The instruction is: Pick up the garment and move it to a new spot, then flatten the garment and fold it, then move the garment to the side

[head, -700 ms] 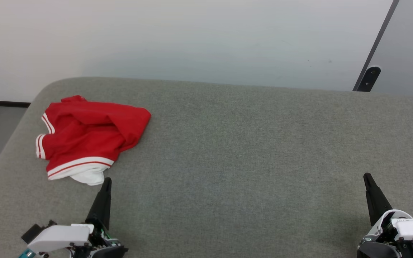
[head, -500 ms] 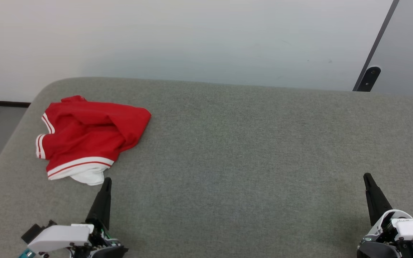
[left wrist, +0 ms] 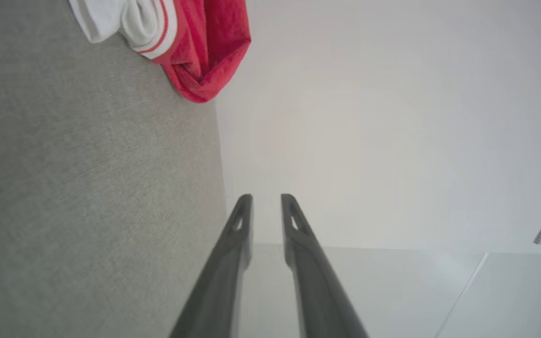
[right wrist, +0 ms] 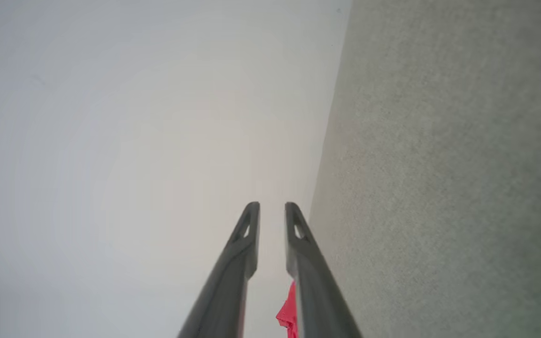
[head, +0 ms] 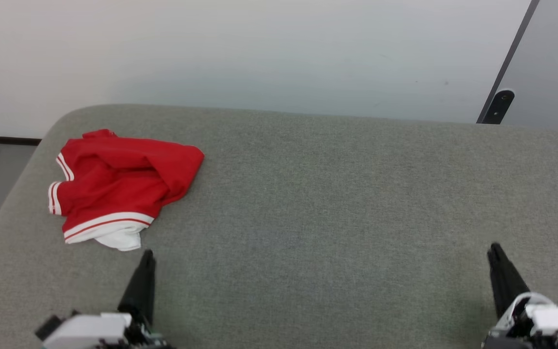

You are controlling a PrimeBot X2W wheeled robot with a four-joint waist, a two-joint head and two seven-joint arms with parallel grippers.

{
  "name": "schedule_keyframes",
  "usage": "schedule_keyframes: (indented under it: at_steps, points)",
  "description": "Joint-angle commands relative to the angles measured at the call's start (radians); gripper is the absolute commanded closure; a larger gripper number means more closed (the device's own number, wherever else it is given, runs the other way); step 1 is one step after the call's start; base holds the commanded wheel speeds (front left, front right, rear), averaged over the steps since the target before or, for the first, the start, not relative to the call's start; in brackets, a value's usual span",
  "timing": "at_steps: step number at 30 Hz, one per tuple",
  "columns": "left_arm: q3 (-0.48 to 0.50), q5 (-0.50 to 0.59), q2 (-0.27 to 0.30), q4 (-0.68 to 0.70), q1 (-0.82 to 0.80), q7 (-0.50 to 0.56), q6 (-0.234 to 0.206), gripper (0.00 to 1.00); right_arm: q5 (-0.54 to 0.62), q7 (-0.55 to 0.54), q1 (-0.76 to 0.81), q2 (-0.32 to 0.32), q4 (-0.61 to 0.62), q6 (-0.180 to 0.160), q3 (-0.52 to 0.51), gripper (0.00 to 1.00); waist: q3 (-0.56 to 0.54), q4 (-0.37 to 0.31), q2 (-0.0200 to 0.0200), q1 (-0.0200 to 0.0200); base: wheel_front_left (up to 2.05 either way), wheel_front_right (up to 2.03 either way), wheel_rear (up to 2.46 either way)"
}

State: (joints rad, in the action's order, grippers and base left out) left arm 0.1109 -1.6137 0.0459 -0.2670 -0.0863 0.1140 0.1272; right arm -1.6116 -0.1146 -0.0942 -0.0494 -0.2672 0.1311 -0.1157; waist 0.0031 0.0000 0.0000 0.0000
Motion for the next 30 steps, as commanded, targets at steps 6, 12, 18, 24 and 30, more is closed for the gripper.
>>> schedule_keyframes:
  at_steps: [6, 12, 18, 24, 30]
  points:
    - [-0.028, 0.007, -0.004, 0.002, 0.023, -0.021, 0.000, 0.00, 0.012, 0.021, 0.024, 0.002, 0.002, 0.000, 0.019, 0.00, 0.000, 0.000, 0.0000, 0.0000, 0.00, 0.00, 0.00]
    - [-0.061, 0.022, -0.003, 0.027, 0.032, -0.051, 0.000, 0.00, 0.036, 0.051, 0.037, 0.001, 0.031, 0.000, 0.044, 0.00, -0.001, 0.000, 0.0000, 0.0000, 0.00, 0.00, 0.00]
    - [-0.087, 0.040, -0.002, 0.050, 0.042, -0.079, -0.001, 0.00, 0.059, 0.079, 0.050, 0.001, 0.056, 0.000, 0.067, 0.00, -0.002, -0.001, 0.0000, 0.0000, 0.00, 0.00, 0.00]
    - [-0.112, 0.057, -0.002, 0.073, 0.050, -0.105, -0.003, 0.00, 0.078, 0.106, 0.059, 0.001, 0.076, 0.000, 0.089, 0.00, -0.004, -0.002, 0.0000, 0.0000, 0.00, 0.00, 0.00]
    - [-0.128, 0.077, -0.001, 0.091, 0.057, -0.126, -0.004, 0.00, 0.096, 0.126, 0.065, 0.001, 0.091, 0.000, 0.109, 0.00, -0.006, -0.004, 0.0000, 0.0000, 0.00, 0.00, 0.00]
